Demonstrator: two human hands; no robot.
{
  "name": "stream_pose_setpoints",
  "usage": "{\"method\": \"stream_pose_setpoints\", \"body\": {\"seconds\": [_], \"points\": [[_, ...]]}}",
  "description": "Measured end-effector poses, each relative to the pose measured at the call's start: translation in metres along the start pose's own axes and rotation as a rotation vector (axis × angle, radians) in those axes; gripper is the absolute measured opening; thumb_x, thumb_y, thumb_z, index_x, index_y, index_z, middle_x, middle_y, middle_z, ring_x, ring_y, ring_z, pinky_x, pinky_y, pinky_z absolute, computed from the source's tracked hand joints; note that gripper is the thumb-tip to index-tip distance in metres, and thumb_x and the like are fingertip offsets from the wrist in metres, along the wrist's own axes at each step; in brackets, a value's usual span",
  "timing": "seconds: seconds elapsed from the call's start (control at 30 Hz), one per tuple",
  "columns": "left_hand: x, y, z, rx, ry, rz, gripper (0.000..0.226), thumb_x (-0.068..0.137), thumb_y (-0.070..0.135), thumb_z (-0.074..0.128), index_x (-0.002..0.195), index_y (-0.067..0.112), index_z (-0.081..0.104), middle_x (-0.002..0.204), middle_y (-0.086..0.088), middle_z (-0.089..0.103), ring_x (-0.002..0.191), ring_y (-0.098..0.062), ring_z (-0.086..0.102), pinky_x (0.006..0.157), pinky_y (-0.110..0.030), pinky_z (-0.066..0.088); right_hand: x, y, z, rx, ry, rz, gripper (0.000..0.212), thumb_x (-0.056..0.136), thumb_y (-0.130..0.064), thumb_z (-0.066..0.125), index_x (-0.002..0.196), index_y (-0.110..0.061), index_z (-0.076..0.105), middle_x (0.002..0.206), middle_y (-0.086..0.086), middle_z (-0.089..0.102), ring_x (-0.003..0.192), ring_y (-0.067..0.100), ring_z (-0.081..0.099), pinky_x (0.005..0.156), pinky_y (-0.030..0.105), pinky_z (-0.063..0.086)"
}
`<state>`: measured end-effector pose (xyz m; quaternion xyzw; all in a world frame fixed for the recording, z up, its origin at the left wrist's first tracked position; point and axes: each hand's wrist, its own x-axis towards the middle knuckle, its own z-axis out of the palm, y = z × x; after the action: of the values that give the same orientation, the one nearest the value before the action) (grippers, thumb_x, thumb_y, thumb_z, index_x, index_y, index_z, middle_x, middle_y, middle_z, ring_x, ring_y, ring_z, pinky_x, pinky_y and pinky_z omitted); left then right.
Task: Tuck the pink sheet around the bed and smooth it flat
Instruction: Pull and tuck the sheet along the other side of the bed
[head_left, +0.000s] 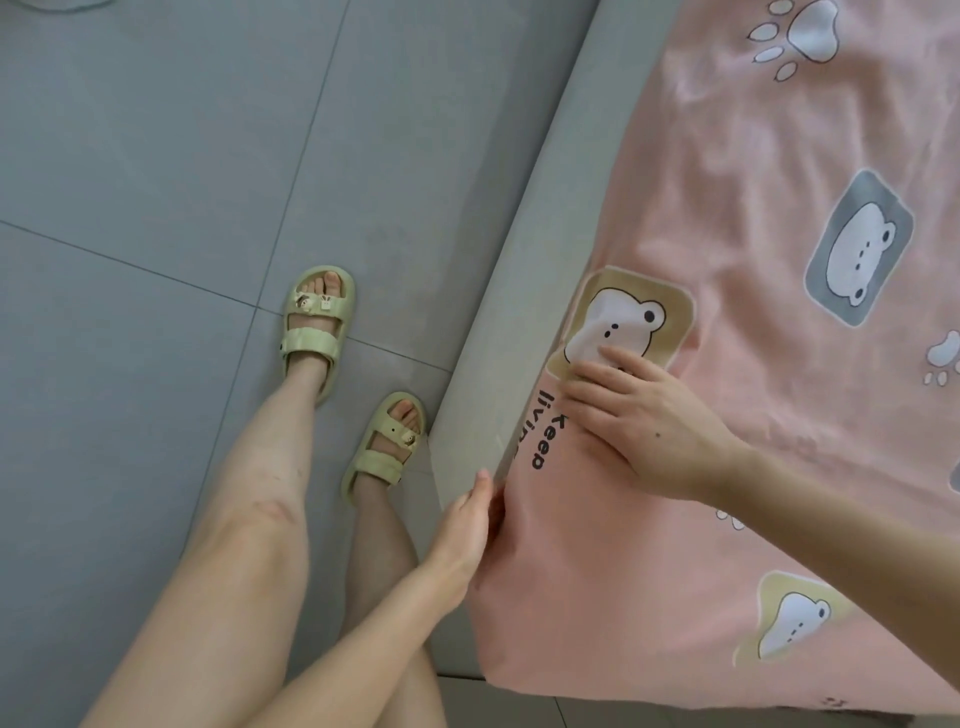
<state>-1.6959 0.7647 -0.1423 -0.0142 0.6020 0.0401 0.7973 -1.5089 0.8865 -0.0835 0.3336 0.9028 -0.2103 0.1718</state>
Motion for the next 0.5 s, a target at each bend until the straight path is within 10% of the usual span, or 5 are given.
{"method": "stream_pose_setpoints", "body": {"seconds": [0.17,0.5], "points": [[0.016,-0.006,0.011,0.081,-0.154,-0.133,0.057,0.096,0.056,0.023,0.122,0.022,0.06,0.127,0.004,0.059,0.116,-0.01,0.054,0.106,-0.028,0.036,0.022,-0.017,0.001,-0.006,-0.126,0.002,0.051,0.097,-0.035,0.024,0.07,-0.015,0.063,0.068,-0.002,0.057,0.069,0.025,0.054,0.088,0.037,0.042],[0.024,0.007,-0.001,0.243,-0.333,-0.326,0.062,0.095,0.058,0.017,0.132,0.02,0.049,0.132,-0.005,0.056,0.121,-0.024,0.052,0.097,-0.039,0.044,0.038,-0.031,0.023,0.017,-0.189,0.056,0.041,0.097,-0.041,0.031,0.068,-0.018,0.048,0.066,-0.001,0.064,0.066,0.025,0.046,0.079,0.035,0.034]]}}
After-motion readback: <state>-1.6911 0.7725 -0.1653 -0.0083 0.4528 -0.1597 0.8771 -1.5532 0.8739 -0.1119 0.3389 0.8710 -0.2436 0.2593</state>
